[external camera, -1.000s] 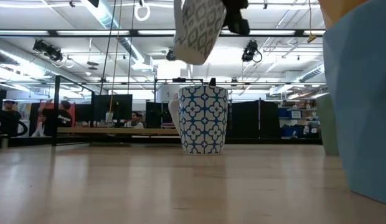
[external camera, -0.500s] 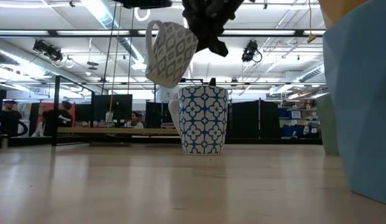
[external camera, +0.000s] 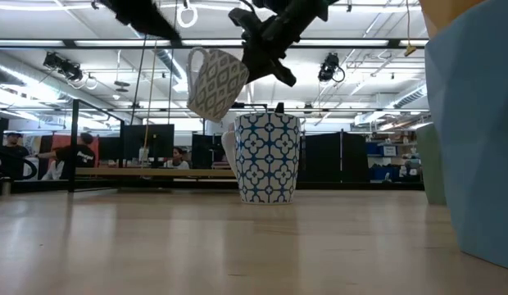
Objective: Place coffee mugs
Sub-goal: Put the gray patterned mug on the shelf
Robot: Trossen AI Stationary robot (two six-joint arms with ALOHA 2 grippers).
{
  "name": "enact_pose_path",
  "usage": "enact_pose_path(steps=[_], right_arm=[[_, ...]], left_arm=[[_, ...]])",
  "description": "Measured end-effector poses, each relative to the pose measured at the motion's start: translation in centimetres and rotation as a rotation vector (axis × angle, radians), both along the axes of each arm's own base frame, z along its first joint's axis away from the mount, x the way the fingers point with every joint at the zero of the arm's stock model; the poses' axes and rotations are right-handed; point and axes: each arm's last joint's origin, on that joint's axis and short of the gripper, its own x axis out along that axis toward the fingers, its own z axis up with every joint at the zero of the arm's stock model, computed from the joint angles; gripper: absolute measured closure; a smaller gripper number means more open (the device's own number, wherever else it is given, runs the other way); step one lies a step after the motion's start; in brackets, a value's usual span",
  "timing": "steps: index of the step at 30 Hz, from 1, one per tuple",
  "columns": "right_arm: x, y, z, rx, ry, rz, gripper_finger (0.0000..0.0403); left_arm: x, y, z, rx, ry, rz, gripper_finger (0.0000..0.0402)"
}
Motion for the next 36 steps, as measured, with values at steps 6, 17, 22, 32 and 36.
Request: enact_pose_path(steps=[6,17,22,32,36], right_arm=[[0.9,-0.8,-0.4,-0.021,-0.058,-0.007,0.0374],[1.4,-3.6,-0.3,-0.042,-0.168,-0.020,0.0375],[1.1,-5.2,0.2,-0.110,-0.210,-0.031,0.0375],[2.3,-6.9,-2.8,-0.131,-0.162,-0.037,0.0375],[2.7,-7.0,-3.6,-0.125,-0.152,-0.032,0.0375]], left_arm=[[-0.6,0.2,-1.0,0.038,0.124,0.083,0.0247],[-1.0,0.4,-1.2,0.071,0.160,0.136,0.0247],[-1.0,0.4,-1.2,0.074,0.160,0.140,0.0246],[-0.8,0.4,-1.3,0.052,0.154,0.161,0.0246],[-0.7,0.8,-1.6,0.013,0.165,0.212,0.0246]])
